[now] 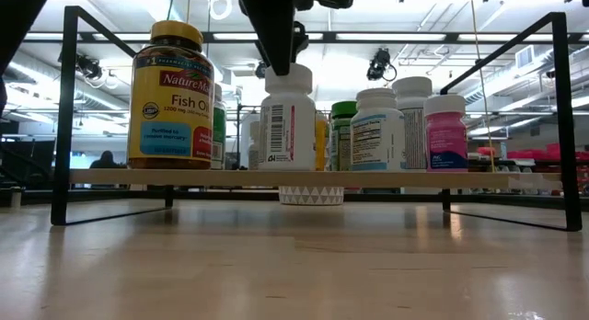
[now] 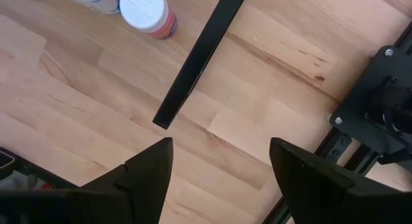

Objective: Pick and place medicine bottles onto shelf by color
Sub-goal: Return to Home Position

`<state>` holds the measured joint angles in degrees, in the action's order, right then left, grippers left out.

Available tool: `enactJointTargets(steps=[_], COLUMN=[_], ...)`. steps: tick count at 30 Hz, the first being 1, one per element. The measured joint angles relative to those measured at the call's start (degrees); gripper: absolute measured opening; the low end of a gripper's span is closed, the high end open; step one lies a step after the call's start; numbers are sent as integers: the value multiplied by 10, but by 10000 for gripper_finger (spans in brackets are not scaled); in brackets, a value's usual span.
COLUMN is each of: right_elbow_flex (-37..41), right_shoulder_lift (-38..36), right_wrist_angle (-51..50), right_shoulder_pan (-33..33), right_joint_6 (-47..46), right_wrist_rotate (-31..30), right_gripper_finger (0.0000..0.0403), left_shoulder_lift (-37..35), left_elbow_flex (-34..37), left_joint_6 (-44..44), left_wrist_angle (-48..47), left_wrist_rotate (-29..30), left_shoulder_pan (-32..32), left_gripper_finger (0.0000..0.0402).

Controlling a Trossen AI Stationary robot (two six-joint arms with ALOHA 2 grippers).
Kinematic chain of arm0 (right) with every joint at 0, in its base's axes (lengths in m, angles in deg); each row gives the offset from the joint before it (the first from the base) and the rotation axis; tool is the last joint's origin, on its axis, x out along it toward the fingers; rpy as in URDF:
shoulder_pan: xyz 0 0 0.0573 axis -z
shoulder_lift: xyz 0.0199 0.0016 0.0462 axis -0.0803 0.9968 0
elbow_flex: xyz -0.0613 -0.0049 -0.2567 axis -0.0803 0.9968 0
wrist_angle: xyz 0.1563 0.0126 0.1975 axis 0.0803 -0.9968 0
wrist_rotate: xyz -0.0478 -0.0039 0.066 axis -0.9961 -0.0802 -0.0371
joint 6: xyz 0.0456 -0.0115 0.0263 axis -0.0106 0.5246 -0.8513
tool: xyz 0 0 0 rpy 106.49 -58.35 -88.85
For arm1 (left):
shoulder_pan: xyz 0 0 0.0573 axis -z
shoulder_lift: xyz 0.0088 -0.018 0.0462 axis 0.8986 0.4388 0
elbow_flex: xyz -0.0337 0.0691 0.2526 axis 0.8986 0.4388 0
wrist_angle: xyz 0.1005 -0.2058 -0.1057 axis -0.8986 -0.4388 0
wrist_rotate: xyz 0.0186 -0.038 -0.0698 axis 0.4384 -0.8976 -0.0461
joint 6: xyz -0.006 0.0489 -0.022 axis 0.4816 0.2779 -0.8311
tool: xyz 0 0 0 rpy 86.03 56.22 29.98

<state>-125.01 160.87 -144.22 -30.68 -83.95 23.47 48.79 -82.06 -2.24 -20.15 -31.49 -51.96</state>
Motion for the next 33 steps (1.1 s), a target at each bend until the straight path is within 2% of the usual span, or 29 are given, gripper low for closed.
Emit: enactJointTargets(steps=[5,8,17,24,30,33], right_elbow_flex=[0,0,0,-24,-79,-102], right_shoulder_lift=[0,0,0,-6,-7,-7], right_wrist_angle=[0,-1,3,6,-2,-1], right_shoulder_pan=[0,0,-1,-1,11,30], right_joint_6=[1,3,5,29,130,191], right_wrist_rotate=[-3,-3,-10,-46,-113,-124], right_gripper_finger=[265,265,265,265,265,263], left_shoulder_lift=[-19,-27,-30,-118,-181,-206], left_elbow_flex=[-1,-25,-185,-160,-160,-160], left_joint_6=[-1,-4,-17,-44,-39,-40], left_wrist_angle=[-12,-35,-83,-72,-65,-58], left_wrist_rotate=[-1,-1,3,27,75,87], left_shoulder_pan=[-1,-4,-4,-14,-24,-31], left_gripper_finger=[330,331,326,325,322,313])
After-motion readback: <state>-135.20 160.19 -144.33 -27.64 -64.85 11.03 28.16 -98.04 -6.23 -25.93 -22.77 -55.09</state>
